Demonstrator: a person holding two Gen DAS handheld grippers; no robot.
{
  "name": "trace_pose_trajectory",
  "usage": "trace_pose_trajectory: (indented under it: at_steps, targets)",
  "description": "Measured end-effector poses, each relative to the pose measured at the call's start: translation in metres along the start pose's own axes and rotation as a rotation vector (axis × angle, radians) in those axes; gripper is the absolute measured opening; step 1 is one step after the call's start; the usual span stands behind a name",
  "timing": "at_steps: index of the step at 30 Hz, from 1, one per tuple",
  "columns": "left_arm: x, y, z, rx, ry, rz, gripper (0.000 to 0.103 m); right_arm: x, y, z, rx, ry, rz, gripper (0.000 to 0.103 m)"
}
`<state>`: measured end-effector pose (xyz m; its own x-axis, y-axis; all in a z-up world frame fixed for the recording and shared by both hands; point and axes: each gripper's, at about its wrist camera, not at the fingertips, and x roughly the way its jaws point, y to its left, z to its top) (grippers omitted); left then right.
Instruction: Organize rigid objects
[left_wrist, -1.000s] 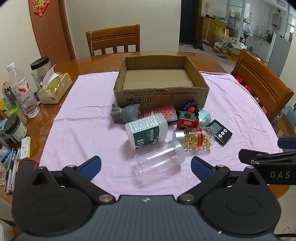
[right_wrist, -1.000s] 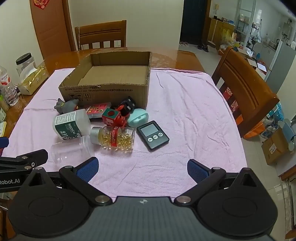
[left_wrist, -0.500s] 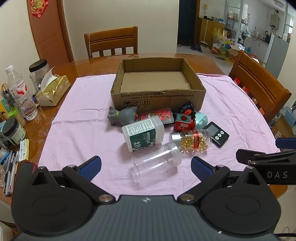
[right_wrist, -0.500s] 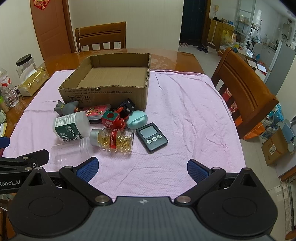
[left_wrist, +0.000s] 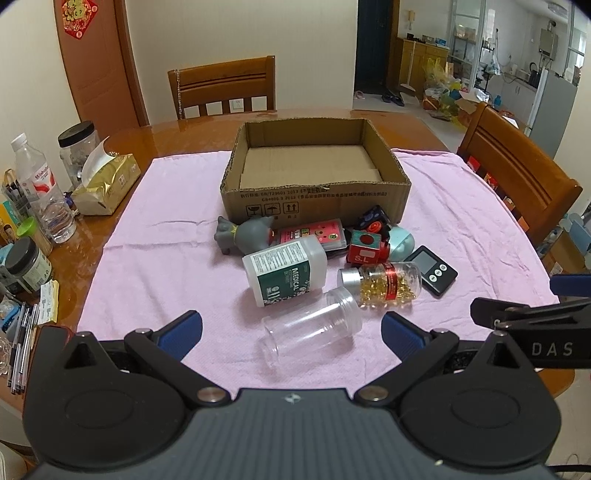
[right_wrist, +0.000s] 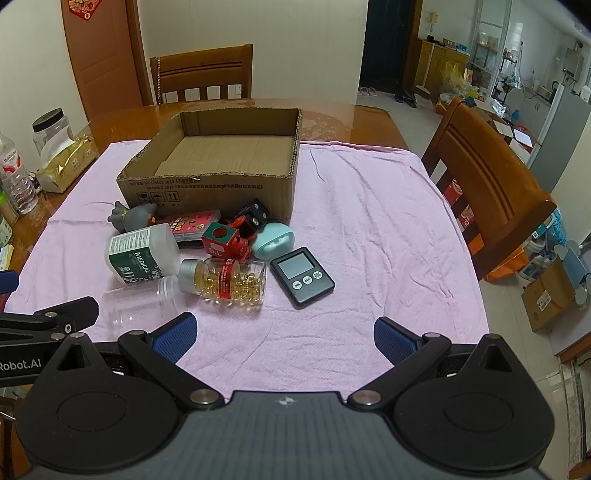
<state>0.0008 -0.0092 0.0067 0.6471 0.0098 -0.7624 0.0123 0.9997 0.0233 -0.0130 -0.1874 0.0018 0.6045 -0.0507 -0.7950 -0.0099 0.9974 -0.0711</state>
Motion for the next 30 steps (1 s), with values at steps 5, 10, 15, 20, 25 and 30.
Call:
trace_pose_trajectory:
  at_steps: [5, 10, 15, 20, 25, 30]
  targets:
    - [0.0001, -0.0013, 0.0014, -0.005, -0.003, 0.005, 0.102, 0.0008, -0.0027, 0.0009, 0.001, -0.001, -0.003, 0.103]
    - [0.0014, -0.0013, 0.0033, -0.013, -0.011, 0.002, 0.102, 0.001, -0.0038, 0.0014, 0.002, -0.002, -0.002, 0.103]
    - [0.0031, -0.0023, 0.0038, -0.018, -0.011, 0.014, 0.102, 0.001, -0.0048, 0.0027, 0.002, -0.003, -0.002, 0.103]
    - [0.0031, -0.0027, 0.0032, -0.017, -0.012, 0.013, 0.102, 0.0017, -0.0061, 0.0037, 0.0, -0.003, 0.0, 0.103]
    - [0.0032, -0.0023, 0.003, -0.027, -0.016, 0.004, 0.102, 0.0021, -0.0063, 0.0047, -0.006, -0.002, 0.002, 0.103]
    - [0.0034, -0.003, 0.0035, -0.029, -0.019, 0.002, 0.102, 0.0025, -0.0062, 0.0043, -0.012, -0.003, 0.002, 0.103]
